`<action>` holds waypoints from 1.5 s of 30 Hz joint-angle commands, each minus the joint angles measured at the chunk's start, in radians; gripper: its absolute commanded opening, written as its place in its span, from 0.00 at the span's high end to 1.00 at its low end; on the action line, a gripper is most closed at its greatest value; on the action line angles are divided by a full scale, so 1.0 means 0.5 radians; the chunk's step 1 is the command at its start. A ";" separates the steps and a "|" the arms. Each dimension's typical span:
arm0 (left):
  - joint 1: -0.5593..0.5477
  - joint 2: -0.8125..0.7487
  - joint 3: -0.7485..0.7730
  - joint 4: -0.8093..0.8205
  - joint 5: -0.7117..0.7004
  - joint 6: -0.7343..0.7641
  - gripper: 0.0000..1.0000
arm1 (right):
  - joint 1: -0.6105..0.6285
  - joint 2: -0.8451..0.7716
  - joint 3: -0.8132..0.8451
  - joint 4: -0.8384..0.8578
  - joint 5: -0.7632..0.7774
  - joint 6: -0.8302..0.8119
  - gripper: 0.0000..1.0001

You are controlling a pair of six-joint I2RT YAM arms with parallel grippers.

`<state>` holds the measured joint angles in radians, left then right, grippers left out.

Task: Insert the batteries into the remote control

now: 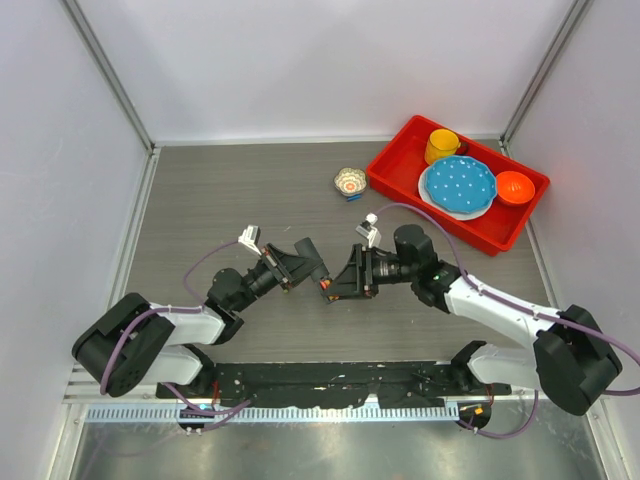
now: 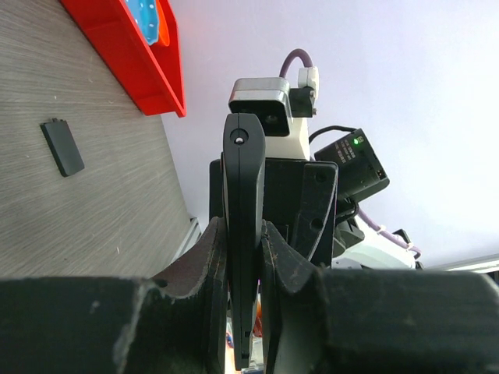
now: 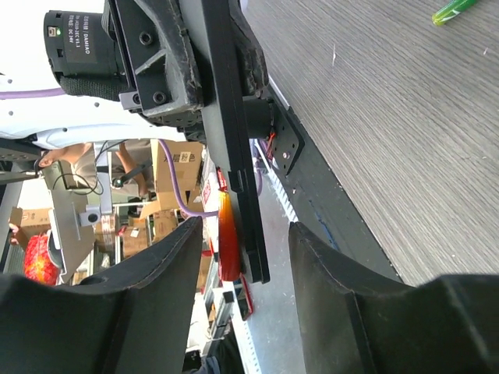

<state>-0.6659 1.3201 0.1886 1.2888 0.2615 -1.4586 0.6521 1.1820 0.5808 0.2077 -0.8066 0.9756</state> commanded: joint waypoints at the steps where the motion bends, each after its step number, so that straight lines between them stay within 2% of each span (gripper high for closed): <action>1: -0.003 -0.020 0.037 0.512 -0.008 0.000 1.00 | -0.019 -0.081 -0.020 0.216 -0.043 0.061 0.47; 7: -0.006 -0.029 0.028 0.515 -0.001 -0.004 1.00 | -0.028 -0.051 -0.060 0.361 -0.059 0.156 0.51; 32: -0.006 -0.075 0.018 0.515 0.008 -0.031 1.00 | -0.046 0.017 -0.082 0.379 -0.065 0.147 0.63; 45: -0.006 -0.066 0.015 0.515 0.023 -0.031 1.00 | -0.046 0.069 -0.088 0.394 -0.034 0.202 0.78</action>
<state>-0.6655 1.3079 0.1886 1.2888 0.2619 -1.4635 0.6327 1.2015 0.5381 0.3653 -0.8330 1.0588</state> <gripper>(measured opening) 0.206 0.305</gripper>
